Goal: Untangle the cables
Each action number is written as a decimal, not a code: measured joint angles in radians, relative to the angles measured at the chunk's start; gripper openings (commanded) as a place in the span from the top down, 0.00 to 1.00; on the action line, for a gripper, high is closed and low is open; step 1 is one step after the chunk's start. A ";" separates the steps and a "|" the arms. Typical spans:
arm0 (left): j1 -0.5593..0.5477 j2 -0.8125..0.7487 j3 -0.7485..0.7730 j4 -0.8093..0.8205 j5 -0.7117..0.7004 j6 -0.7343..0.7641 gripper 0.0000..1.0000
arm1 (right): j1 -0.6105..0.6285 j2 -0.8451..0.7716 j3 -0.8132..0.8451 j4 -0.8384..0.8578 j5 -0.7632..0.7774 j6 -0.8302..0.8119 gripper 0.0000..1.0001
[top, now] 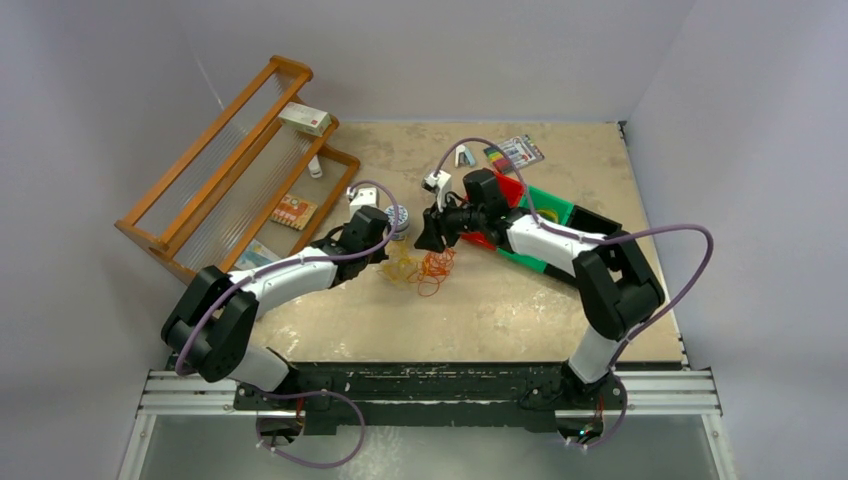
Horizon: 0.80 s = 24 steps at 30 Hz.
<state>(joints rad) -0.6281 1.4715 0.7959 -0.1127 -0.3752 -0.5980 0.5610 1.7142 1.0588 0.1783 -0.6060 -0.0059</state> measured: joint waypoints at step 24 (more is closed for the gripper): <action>0.006 0.000 0.000 0.000 0.000 0.000 1.00 | 0.055 0.122 0.058 -0.124 -0.047 -0.137 1.00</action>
<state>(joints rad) -0.6220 1.4715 0.7959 -0.1127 -0.3756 -0.5983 0.6163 1.8366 1.1164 0.0544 -0.6533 -0.1429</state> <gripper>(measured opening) 0.009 0.095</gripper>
